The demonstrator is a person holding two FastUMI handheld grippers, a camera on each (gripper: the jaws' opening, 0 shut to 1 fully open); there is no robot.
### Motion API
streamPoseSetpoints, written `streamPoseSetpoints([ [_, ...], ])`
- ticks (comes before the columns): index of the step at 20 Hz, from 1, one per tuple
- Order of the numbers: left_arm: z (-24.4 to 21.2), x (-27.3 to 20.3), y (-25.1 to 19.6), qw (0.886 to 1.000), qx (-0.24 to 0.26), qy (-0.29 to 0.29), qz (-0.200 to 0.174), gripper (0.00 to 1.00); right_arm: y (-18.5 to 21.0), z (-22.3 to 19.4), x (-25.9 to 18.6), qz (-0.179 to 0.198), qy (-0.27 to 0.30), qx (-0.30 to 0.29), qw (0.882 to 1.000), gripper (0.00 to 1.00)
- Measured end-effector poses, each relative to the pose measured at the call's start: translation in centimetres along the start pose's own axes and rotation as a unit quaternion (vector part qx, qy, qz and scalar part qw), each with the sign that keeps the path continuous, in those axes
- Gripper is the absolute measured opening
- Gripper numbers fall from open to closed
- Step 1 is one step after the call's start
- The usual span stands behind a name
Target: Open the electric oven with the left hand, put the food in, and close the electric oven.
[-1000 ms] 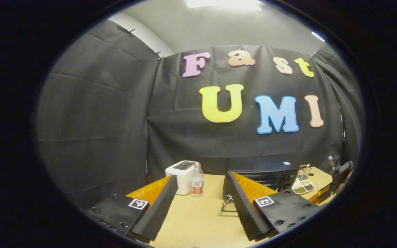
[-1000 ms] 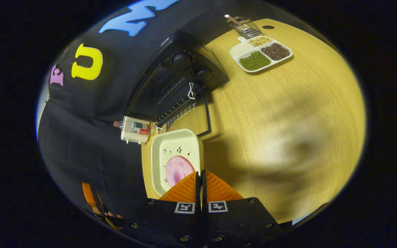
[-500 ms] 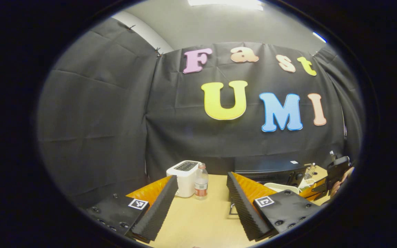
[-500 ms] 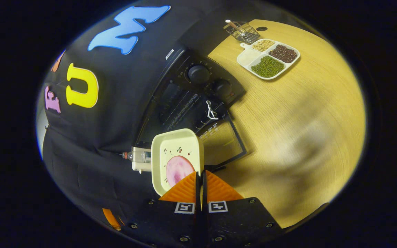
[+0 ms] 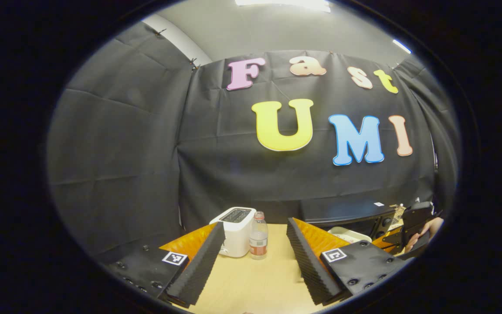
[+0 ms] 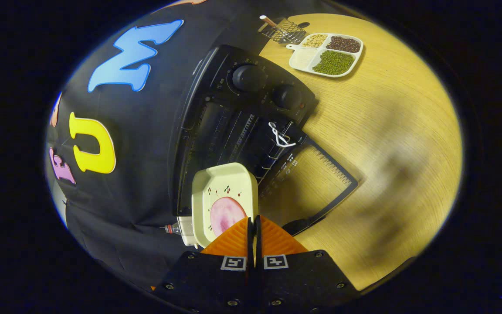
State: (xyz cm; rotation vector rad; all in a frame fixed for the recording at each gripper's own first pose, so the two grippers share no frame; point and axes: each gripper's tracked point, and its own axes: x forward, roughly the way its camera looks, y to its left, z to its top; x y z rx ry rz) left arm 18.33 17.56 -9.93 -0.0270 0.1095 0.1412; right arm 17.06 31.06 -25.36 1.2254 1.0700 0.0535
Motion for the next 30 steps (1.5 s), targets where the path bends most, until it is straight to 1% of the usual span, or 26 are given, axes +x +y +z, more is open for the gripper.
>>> streamPoseSetpoints([
  [1,0.1,0.2,0.4,1.0,-0.002,-0.001,-0.001,1.0,0.1,0.2,0.6,-0.002,-0.009,0.009,1.0,0.01],
  [3,0.0,0.5,1.3,1.0,0.001,-0.002,0.002,1.0,0.4,0.6,1.6,-0.007,-0.024,0.025,0.999,0.0],
  [4,-0.2,0.7,1.7,1.0,0.002,0.0,0.003,0.97,0.3,0.9,2.3,-0.011,-0.03,0.034,0.999,0.01],
  [5,-0.4,0.8,2.3,1.0,0.003,0.003,0.007,1.0,0.4,1.2,2.8,-0.014,-0.037,0.044,0.998,0.01],
  [7,-0.6,1.0,3.1,1.0,0.004,0.006,0.012,1.0,0.7,1.9,3.8,-0.018,-0.055,0.061,0.996,0.01],
  [8,-0.8,1.1,3.4,1.0,0.005,0.007,0.014,0.96,0.9,2.3,4.1,-0.02,-0.068,0.067,0.995,0.01],
  [11,-1.0,1.1,4.9,1.0,0.01,0.013,0.026,0.96,1.1,3.9,5.6,-0.03,-0.1,0.089,0.991,0.0],
  [14,-1.3,1.2,6.0,0.999,0.013,0.019,0.035,0.96,1.2,5.0,6.9,-0.042,-0.116,0.105,0.987,0.01],
  [15,-1.3,1.1,6.2,0.999,0.013,0.021,0.036,1.0,1.4,5.3,7.2,-0.041,-0.123,0.109,0.986,0.01],
  [16,-1.4,1.1,6.4,0.999,0.014,0.023,0.037,0.96,1.5,5.5,7.5,-0.042,-0.129,0.113,0.984,0.01],
  [17,-1.4,1.1,6.6,0.999,0.015,0.025,0.038,1.0,1.5,5.8,7.7,-0.042,-0.137,0.117,0.983,0.01],
  [18,-1.4,1.2,6.5,0.999,0.017,0.027,0.039,0.96,1.4,6.1,7.8,-0.044,-0.148,0.118,0.981,0.01],
  [20,-1.3,1.1,6.4,0.999,0.023,0.026,0.039,0.97,1.3,6.9,8.1,-0.049,-0.173,0.123,0.976,0.01],
  [22,-1.0,1.0,6.6,0.998,0.03,0.026,0.041,0.96,1.6,7.1,8.4,-0.044,-0.181,0.136,0.973,0.01],
  [24,-0.7,0.7,6.6,0.998,0.033,0.026,0.043,0.96,2.6,7.0,8.7,-0.015,-0.175,0.161,0.971,0.03],
  [25,-0.7,0.6,6.6,0.998,0.032,0.027,0.044,0.96,3.1,6.6,9.2,-0.002,-0.164,0.17,0.972,0.07],
  [26,-0.8,0.4,6.4,0.998,0.031,0.028,0.045,0.96,3.6,6.3,9.3,0.015,-0.155,0.178,0.972,0.09],
  [27,-0.7,0.2,6.3,0.998,0.03,0.029,0.045,0.96,4.2,5.9,9.5,0.031,-0.146,0.182,0.972,0.07],
  [28,-0.8,0.1,6.1,0.998,0.03,0.029,0.045,1.0,4.6,5.6,9.3,0.045,-0.137,0.185,0.972,0.09],
  [29,-0.8,-0.1,5.7,0.998,0.032,0.028,0.043,1.0,4.9,5.3,9.2,0.052,-0.13,0.185,0.973,0.15],
  [30,-0.7,-0.3,5.3,0.998,0.033,0.028,0.041,1.0,5.1,5.1,8.9,0.06,-0.124,0.181,0.974,0.15],
])
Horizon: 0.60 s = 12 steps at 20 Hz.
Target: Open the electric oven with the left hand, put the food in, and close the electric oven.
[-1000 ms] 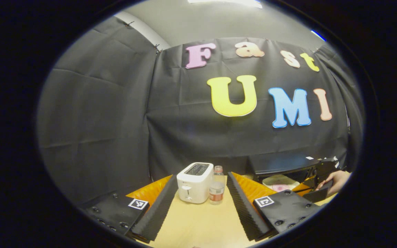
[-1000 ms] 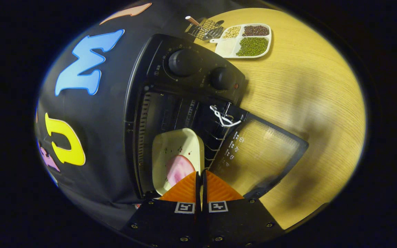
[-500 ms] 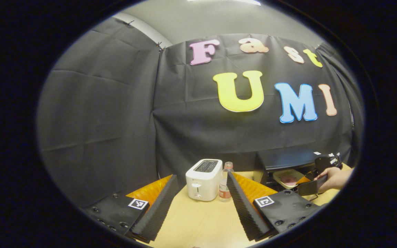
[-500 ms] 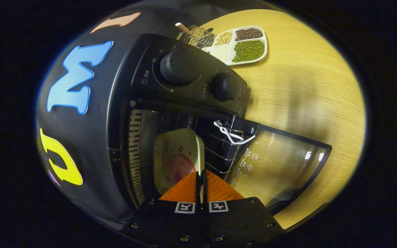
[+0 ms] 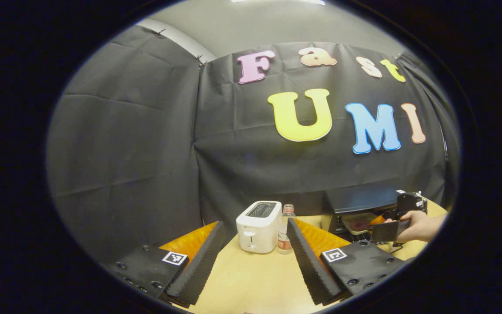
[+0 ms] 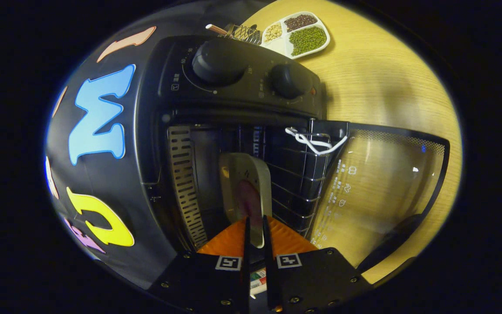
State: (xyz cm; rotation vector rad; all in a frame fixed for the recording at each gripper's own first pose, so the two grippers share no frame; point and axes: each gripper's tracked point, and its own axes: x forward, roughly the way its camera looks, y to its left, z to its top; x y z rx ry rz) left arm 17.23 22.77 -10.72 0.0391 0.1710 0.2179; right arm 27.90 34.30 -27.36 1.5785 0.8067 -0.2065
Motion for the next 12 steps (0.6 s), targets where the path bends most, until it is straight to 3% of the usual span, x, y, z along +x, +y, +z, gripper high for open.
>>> streamPoseSetpoints([
  [1,0.1,-0.1,-0.4,1.0,0.001,-0.001,-0.003,1.0,0.2,0.0,-0.4,0.006,0.006,-0.005,1.0,0.28],
  [2,0.1,-0.2,-1.0,1.0,0.002,-0.003,-0.006,0.96,0.5,0.0,-1.0,0.015,0.013,-0.013,1.0,0.29],
  [4,0.2,-0.5,-2.4,1.0,-0.002,-0.005,-0.015,1.0,0.5,0.0,-2.2,0.019,0.025,-0.033,0.999,0.62],
  [5,0.3,-0.6,-3.1,1.0,-0.006,-0.004,-0.02,1.0,0.4,0.3,-3.0,0.019,0.03,-0.046,0.998,0.84],
  [7,0.2,-0.7,-4.9,0.999,-0.013,-0.004,-0.031,0.98,0.0,-0.1,-4.4,0.022,0.048,-0.071,0.996,0.93],
  [10,0.1,-0.9,-7.8,0.999,-0.015,-0.006,-0.052,0.91,-1.1,-0.7,-7.3,0.025,0.085,-0.115,0.989,0.94],
  [11,0.1,-1.0,-8.7,0.998,-0.016,-0.006,-0.059,0.91,-1.4,-0.5,-8.2,0.026,0.089,-0.134,0.987,0.93],
  [12,-0.1,-1.2,-9.6,0.998,-0.018,-0.004,-0.067,1.0,-1.6,-0.3,-9.0,0.031,0.091,-0.153,0.984,0.93],
])
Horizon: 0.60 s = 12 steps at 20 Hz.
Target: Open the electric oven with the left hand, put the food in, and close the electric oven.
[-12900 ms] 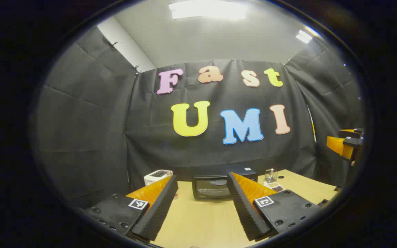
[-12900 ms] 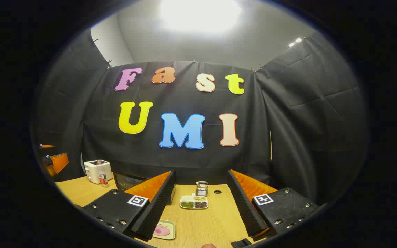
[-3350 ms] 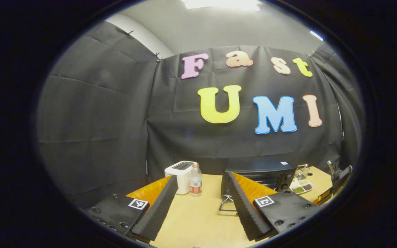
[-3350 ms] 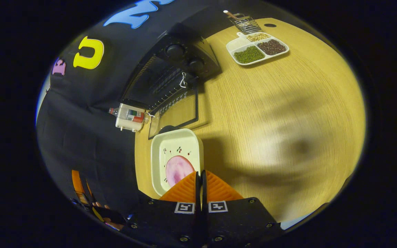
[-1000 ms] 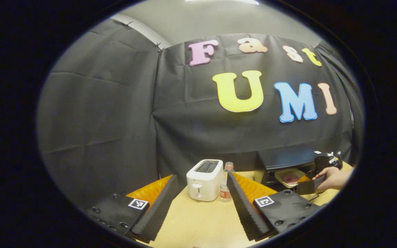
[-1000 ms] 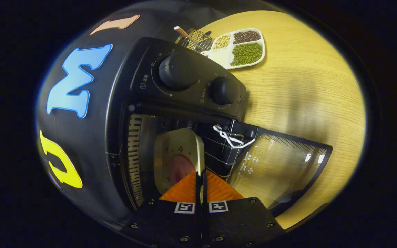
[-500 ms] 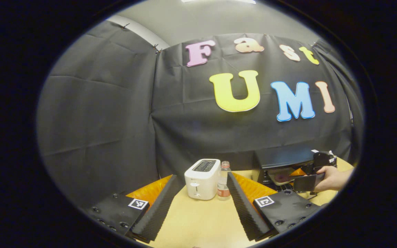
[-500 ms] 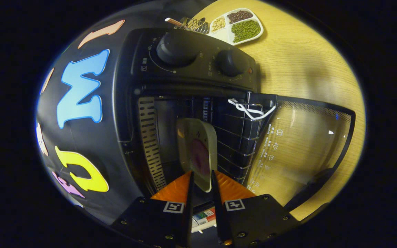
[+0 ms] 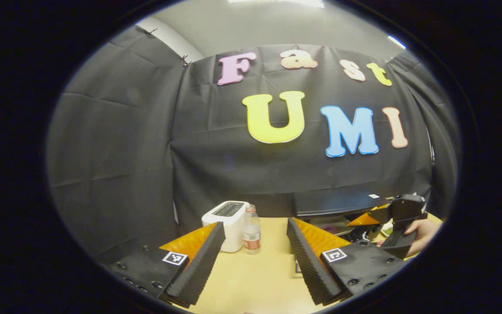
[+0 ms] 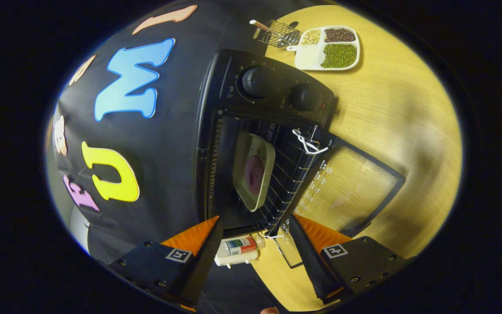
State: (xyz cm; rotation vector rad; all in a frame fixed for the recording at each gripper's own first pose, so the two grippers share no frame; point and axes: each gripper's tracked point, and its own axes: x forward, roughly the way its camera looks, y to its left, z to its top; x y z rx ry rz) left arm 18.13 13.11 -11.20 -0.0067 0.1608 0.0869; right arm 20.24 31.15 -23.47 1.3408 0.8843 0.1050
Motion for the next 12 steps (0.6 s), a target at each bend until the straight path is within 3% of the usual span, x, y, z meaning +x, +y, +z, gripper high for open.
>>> streamPoseSetpoints([
  [5,-1.6,-0.1,-4.5,0.999,-0.018,0.019,-0.037,0.97,-2.1,1.3,-4.1,-0.007,0.008,-0.104,0.995,0.98],
  [11,-5.7,-0.7,-10.1,0.992,-0.032,0.073,-0.097,1.0,-4.3,4.6,-9.8,-0.015,-0.02,-0.222,0.975,0.98],
  [12,-6.8,-0.8,-11.2,0.989,-0.039,0.087,-0.11,0.97,-4.6,5.1,-10.8,-0.017,-0.027,-0.239,0.97,0.97],
])
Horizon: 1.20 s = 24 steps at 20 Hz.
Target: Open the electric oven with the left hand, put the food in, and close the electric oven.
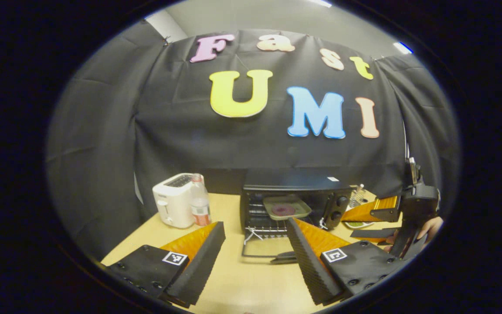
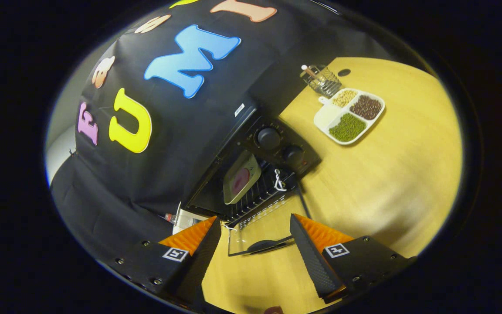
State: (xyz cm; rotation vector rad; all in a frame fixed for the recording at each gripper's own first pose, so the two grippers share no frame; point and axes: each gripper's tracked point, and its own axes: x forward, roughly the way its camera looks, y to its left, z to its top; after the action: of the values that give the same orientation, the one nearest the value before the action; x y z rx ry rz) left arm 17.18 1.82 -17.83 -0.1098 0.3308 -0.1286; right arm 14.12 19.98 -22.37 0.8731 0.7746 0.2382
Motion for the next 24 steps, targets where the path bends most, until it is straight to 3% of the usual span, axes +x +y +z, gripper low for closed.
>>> streamPoseSetpoints([
  [4,-5.9,1.4,-3.2,0.996,-0.027,0.076,-0.04,1.0,-2.2,2.3,-3.3,-0.012,-0.041,-0.076,0.996,0.98],
  [10,-12.5,3.0,-5.2,0.986,-0.019,0.156,-0.055,0.98,-5.2,3.9,-7.6,-0.049,-0.076,-0.174,0.981,0.97],
  [15,-16.6,5.0,-6.9,0.973,-0.01,0.221,-0.069,0.97,-7.3,5.7,-11.2,-0.094,-0.117,-0.243,0.958,0.98],
  [16,-17.6,5.3,-6.9,0.97,-0.004,0.235,-0.068,1.0,-7.4,6.2,-12.0,-0.1,-0.128,-0.255,0.953,0.97],
  [17,-18.3,5.9,-7.1,0.967,0.001,0.244,-0.068,0.92,-7.5,6.5,-12.6,-0.107,-0.137,-0.266,0.948,0.97],
  [24,-20.6,8.7,-7.9,0.958,0.014,0.276,-0.07,0.97,-8.6,7.6,-15.3,-0.152,-0.16,-0.298,0.929,0.98],
])
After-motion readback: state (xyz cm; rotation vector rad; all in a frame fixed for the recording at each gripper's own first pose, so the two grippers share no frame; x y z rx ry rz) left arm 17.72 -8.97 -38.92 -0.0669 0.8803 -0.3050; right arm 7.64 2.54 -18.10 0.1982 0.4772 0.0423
